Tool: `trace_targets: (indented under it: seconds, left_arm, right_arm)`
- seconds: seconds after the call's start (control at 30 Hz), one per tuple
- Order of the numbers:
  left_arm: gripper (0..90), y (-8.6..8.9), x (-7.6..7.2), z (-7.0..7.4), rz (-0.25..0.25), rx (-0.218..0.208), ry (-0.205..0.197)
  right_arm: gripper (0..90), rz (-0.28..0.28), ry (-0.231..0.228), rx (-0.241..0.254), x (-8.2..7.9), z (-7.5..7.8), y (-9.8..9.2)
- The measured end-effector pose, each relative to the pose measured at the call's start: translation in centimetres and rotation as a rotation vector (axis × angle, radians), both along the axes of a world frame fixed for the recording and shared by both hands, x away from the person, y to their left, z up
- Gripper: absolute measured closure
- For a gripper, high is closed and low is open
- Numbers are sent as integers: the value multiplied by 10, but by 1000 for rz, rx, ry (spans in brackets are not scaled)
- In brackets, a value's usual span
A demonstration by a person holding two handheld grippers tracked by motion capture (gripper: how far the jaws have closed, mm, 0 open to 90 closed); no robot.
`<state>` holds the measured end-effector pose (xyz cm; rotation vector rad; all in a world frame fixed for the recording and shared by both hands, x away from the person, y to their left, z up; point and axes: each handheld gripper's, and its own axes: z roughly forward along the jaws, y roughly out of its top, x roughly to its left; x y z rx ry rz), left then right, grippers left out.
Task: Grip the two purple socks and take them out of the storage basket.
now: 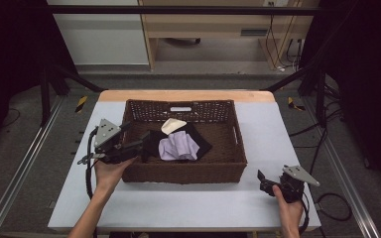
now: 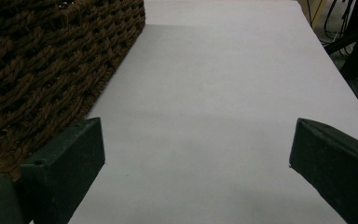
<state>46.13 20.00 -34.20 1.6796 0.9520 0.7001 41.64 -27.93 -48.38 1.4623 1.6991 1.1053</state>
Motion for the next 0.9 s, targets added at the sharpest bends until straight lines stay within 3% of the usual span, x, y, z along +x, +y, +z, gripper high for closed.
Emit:
trace_targets:
  seconds: [0.57, 0.9]
  left_arm:
    - [330, -45, 36, -1, -18, 61, 44]
    - [354, -75, 62, -10, -32, 89, 70]
  right_arm:
    - [38, 10, 8, -20, 0, 0, 2]
    - [39, 11, 9, -19, 1, -1, 2]
